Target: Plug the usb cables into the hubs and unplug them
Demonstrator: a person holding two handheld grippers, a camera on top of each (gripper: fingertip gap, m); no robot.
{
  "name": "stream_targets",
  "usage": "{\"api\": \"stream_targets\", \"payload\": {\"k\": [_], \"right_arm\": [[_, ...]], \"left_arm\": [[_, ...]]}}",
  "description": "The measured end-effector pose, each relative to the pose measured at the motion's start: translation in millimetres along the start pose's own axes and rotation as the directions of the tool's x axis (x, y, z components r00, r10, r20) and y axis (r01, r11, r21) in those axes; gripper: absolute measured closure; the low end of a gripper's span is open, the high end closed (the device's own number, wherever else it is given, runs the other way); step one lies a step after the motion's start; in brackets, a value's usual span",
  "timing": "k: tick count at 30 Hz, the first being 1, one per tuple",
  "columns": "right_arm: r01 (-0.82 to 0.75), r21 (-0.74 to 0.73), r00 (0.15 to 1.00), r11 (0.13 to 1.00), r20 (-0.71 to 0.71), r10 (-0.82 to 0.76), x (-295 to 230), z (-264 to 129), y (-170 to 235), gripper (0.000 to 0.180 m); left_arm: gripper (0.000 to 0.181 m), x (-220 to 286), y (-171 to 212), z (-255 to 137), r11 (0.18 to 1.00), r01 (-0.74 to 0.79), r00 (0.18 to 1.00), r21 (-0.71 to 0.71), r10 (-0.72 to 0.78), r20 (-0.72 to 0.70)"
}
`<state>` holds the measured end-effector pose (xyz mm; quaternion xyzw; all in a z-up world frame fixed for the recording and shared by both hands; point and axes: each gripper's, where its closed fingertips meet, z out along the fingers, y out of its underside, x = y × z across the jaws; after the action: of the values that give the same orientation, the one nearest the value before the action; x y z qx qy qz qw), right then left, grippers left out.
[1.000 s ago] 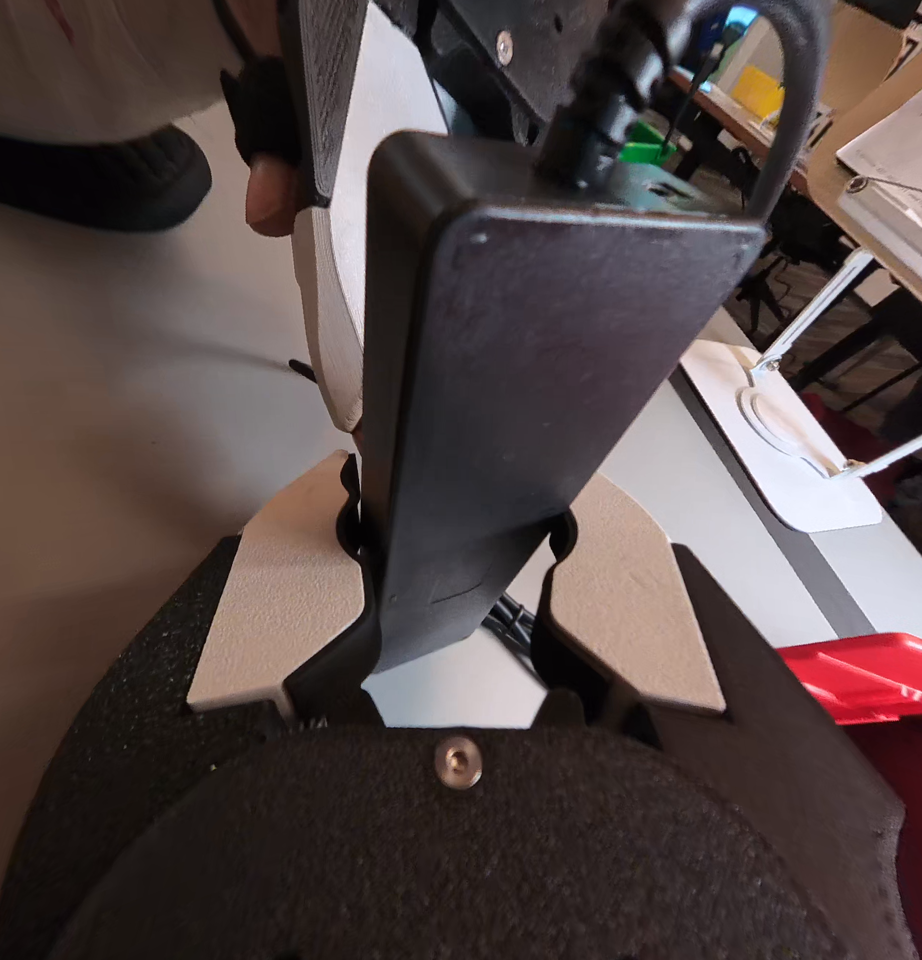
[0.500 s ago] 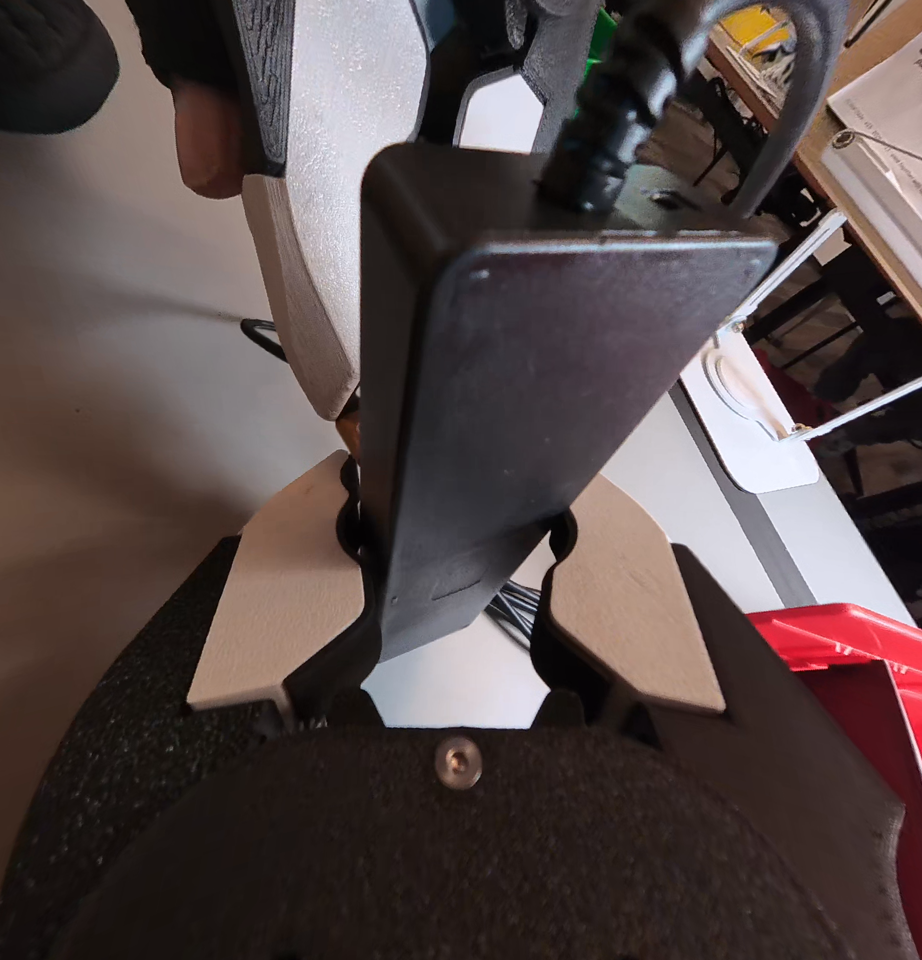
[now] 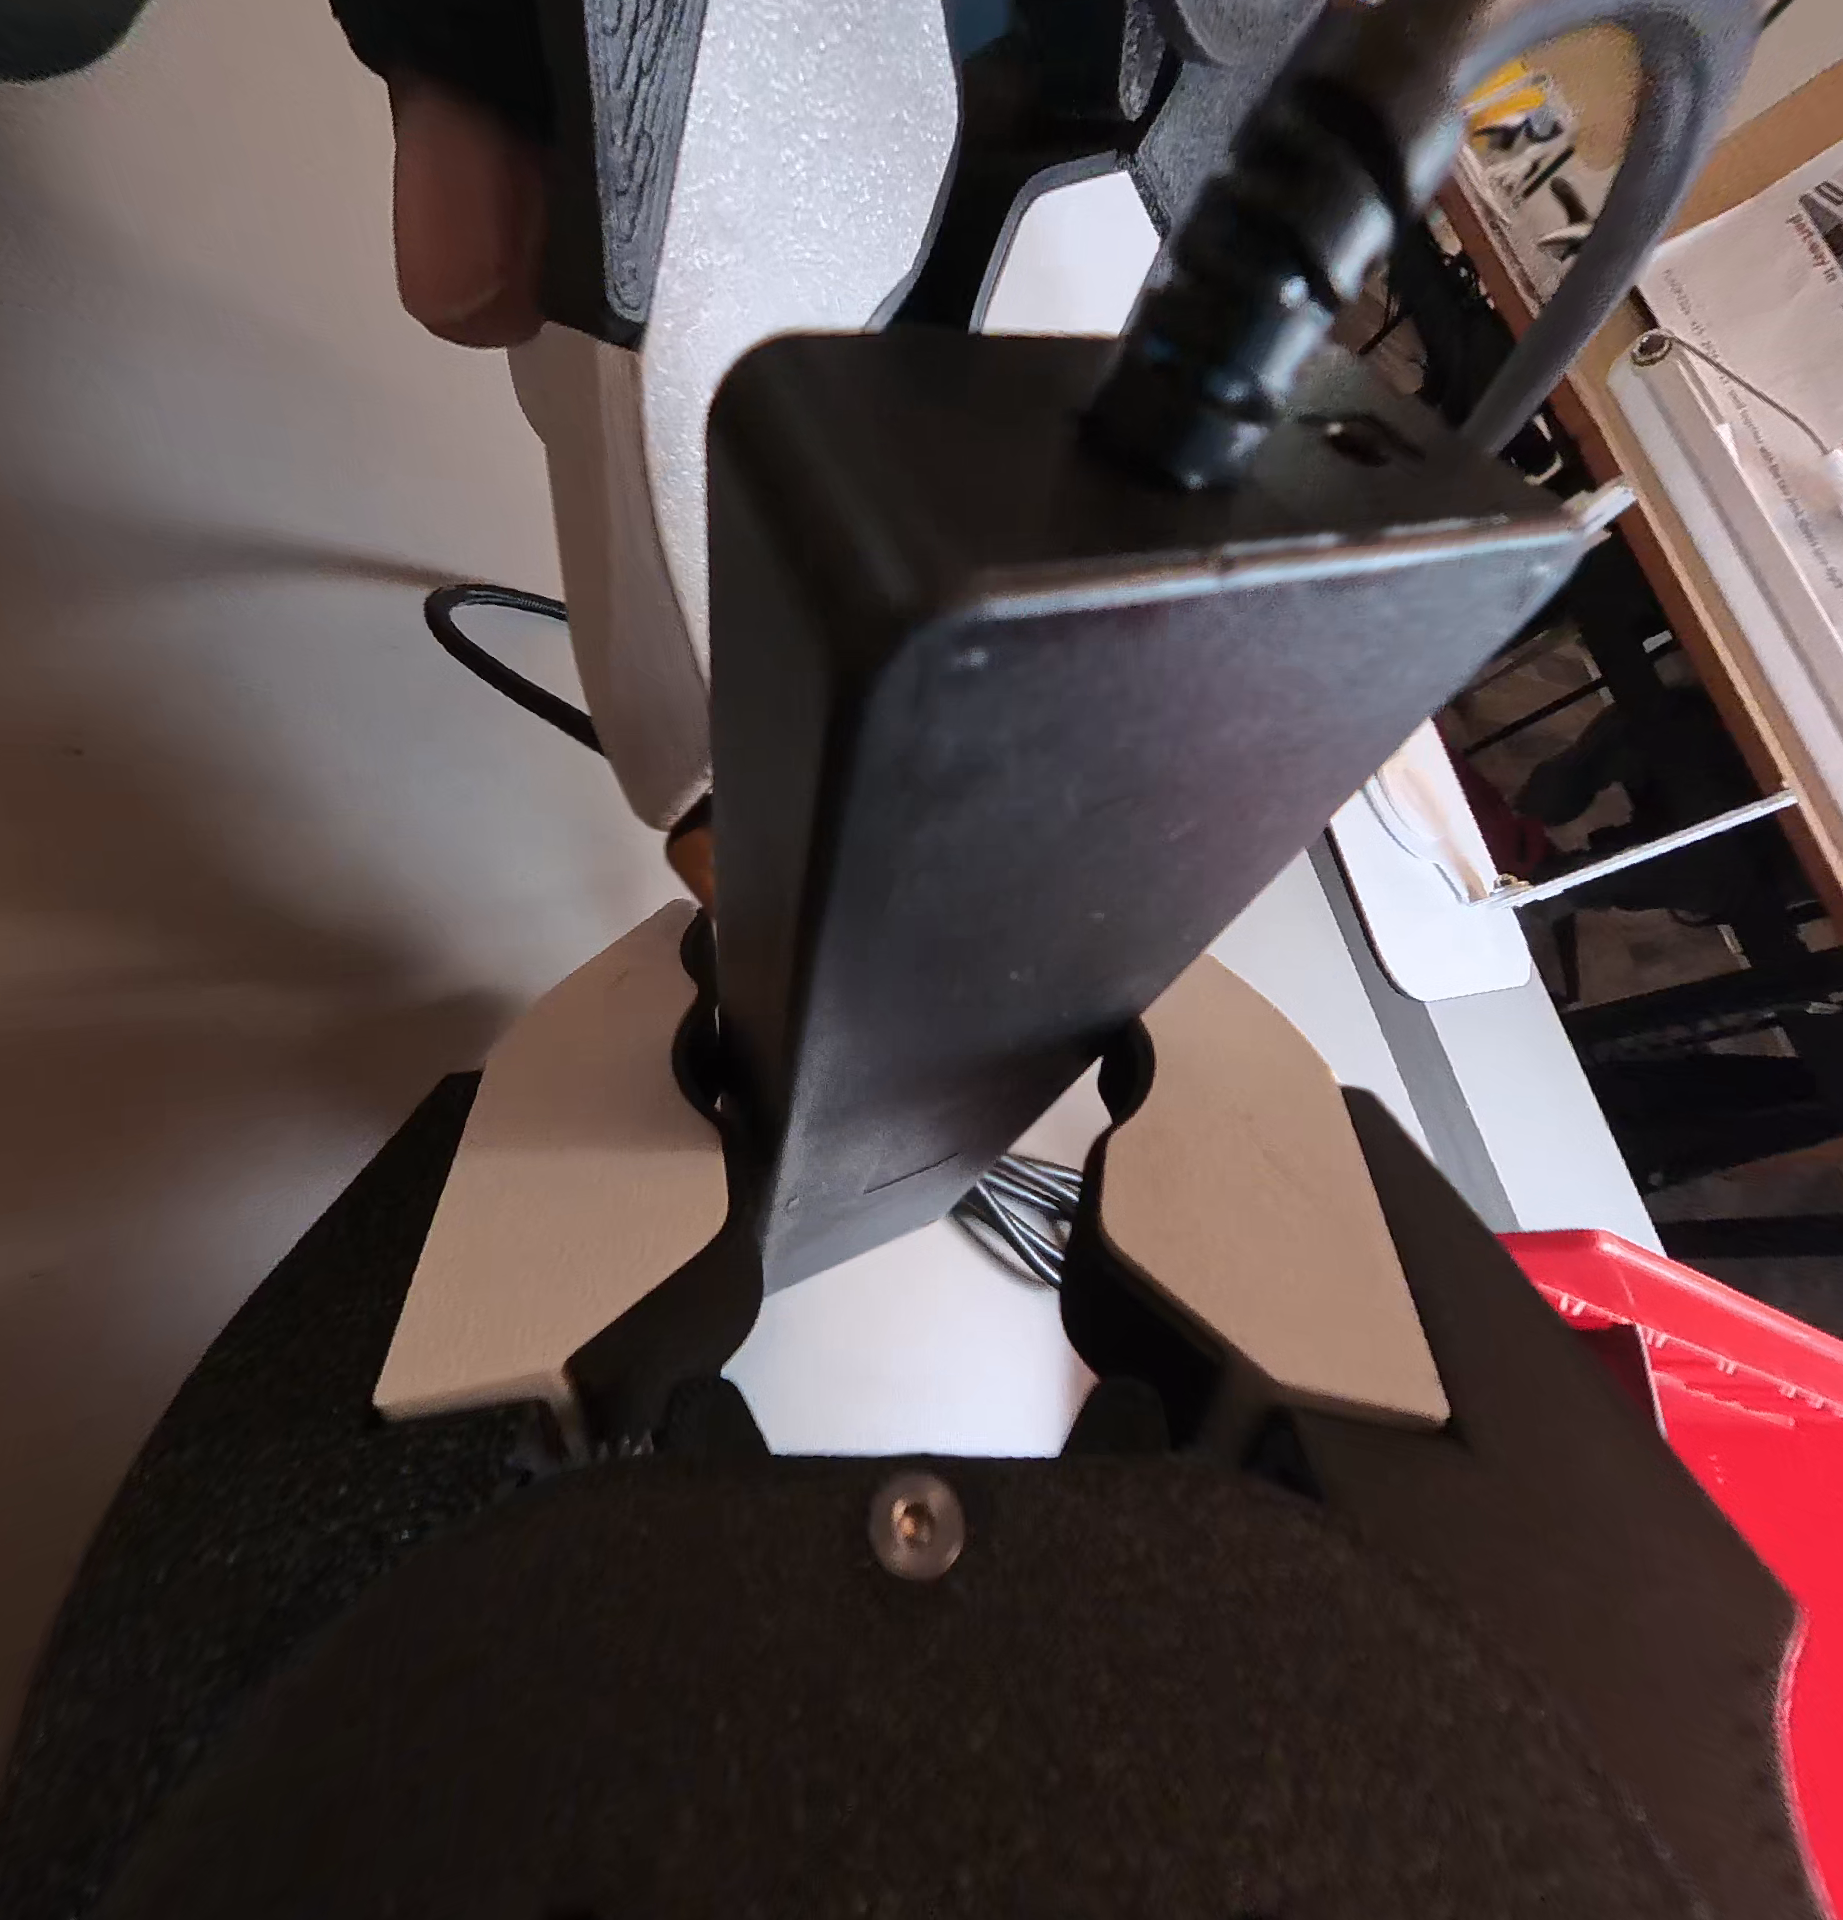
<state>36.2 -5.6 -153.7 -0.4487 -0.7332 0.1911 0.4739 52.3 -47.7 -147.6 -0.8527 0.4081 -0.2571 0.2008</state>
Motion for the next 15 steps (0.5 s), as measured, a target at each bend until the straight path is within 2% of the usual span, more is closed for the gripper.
{"api": "stream_targets", "payload": {"k": [7, 12, 15], "right_arm": [[0.056, 0.012, 0.998, 0.998, 0.007, -0.057, -4, -2, -3, 0.108], [0.047, 0.018, 0.998, 0.999, -0.035, -0.047, 7, -8, -3, 0.108], [0.039, 0.011, 0.998, 0.999, -0.046, -0.038, 10, -9, -1, 0.108]], "left_arm": [[0.173, 6, 1, 1, 1.000, 0.022, 0.997, 0.012, -0.021, -0.075], [0.173, 9, -19, -14, 0.979, 0.091, 0.980, 0.181, -0.055, -0.193], [0.173, 11, -25, -16, 0.968, 0.112, 0.972, 0.222, -0.060, -0.227]]}}
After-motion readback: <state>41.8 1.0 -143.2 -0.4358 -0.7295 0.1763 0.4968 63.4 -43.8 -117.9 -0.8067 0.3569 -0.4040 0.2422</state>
